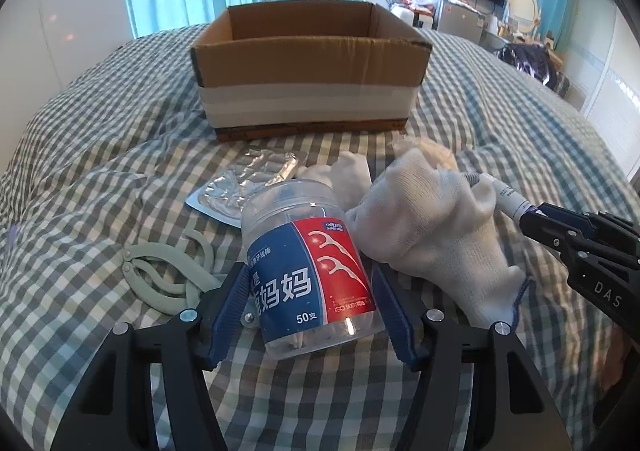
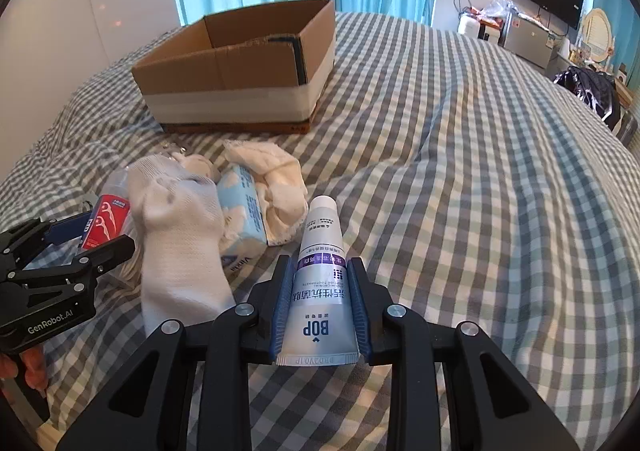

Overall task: Organize objects
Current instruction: 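Grasp the floss-pick jar with the left tool while the right tool grasps the BDP toothpaste tube, then carry jar and tube into the cardboard box and open both tools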

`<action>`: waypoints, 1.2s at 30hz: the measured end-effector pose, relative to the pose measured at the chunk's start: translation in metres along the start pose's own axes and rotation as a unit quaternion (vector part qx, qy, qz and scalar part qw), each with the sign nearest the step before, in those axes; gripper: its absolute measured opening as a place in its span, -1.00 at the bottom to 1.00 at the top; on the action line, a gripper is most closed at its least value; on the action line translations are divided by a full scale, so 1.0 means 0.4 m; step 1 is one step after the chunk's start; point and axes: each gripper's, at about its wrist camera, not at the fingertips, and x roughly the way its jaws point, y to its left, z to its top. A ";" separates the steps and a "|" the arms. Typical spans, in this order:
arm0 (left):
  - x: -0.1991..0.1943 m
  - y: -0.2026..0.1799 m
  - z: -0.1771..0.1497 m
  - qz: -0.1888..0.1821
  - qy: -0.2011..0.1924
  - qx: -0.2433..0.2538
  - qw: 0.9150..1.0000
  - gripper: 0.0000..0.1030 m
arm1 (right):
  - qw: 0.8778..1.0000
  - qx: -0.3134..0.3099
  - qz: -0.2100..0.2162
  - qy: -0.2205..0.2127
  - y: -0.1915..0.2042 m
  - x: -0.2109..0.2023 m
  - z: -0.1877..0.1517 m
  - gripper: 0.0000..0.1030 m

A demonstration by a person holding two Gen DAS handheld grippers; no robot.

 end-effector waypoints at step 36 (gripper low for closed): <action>0.022 0.028 -0.101 -0.006 0.066 -0.017 0.998 0.37 | 0.998 -0.039 0.004 -0.058 0.092 -0.124 0.068 -0.47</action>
